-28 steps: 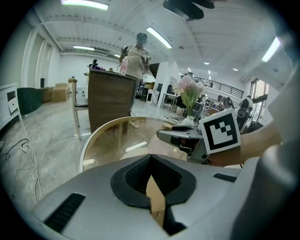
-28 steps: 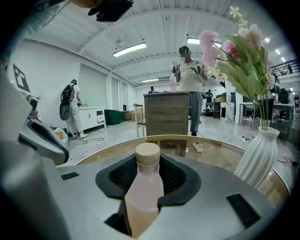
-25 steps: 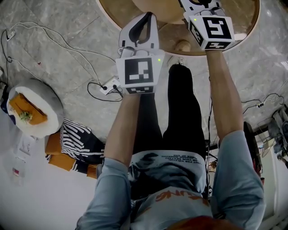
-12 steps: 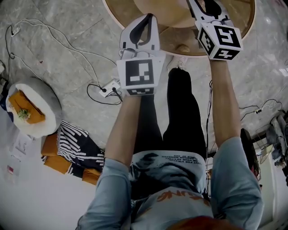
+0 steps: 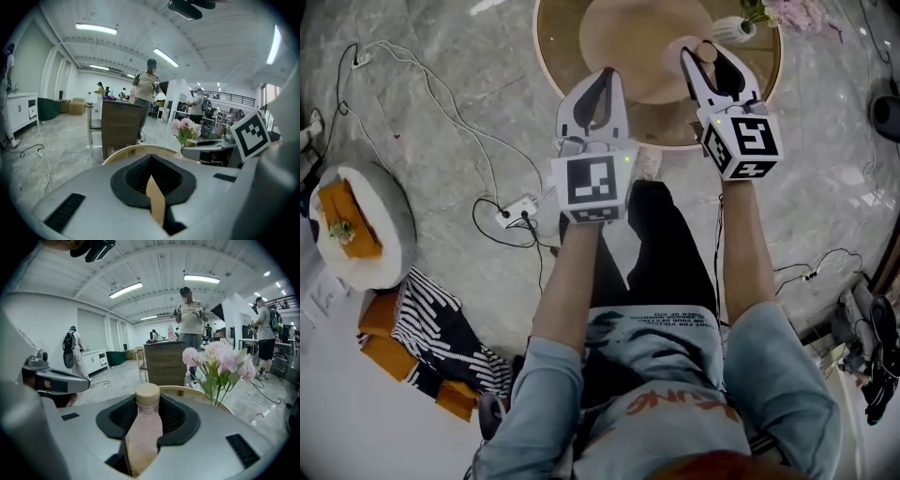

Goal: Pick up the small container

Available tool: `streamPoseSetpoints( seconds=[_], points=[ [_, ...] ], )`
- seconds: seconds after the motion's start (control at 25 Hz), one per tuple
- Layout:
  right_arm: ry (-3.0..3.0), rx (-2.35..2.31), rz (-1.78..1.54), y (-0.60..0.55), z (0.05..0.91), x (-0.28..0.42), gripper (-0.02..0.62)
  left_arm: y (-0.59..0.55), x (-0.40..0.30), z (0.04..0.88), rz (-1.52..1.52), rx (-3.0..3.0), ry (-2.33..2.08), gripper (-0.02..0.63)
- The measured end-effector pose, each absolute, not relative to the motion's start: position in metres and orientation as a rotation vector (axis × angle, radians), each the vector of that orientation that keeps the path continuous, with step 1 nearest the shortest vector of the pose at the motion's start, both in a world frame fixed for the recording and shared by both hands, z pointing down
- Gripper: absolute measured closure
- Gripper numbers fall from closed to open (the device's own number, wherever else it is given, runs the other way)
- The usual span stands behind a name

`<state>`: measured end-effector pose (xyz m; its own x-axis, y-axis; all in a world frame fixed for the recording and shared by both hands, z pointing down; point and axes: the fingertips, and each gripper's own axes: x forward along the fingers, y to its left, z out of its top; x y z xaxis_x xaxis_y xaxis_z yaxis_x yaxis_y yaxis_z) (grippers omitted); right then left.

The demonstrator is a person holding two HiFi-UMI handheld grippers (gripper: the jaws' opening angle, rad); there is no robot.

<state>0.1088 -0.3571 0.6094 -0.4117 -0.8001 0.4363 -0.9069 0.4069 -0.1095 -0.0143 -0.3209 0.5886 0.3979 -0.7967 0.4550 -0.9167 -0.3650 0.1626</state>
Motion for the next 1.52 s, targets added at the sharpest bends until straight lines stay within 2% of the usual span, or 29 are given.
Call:
streamPoseSetpoints(
  seconds=[0.92,1.24,1.52],
  points=[
    [-2.597,1.549,0.224,-0.297,0.270,0.118,0.445,-0.284,-0.002,0.281,0.072,2.327,-1.750,0.583],
    [-2.645,1.586,0.085,-0.275,0.197,0.151,0.446,-0.276,0.036,0.208,-0.017,2.505,-1.695,0.583],
    [-2.655,1.668,0.039,-0.257,0.174,0.177,0.446,-0.260,0.059,0.180,-0.054,2.593,-1.646,0.583]
  ],
)
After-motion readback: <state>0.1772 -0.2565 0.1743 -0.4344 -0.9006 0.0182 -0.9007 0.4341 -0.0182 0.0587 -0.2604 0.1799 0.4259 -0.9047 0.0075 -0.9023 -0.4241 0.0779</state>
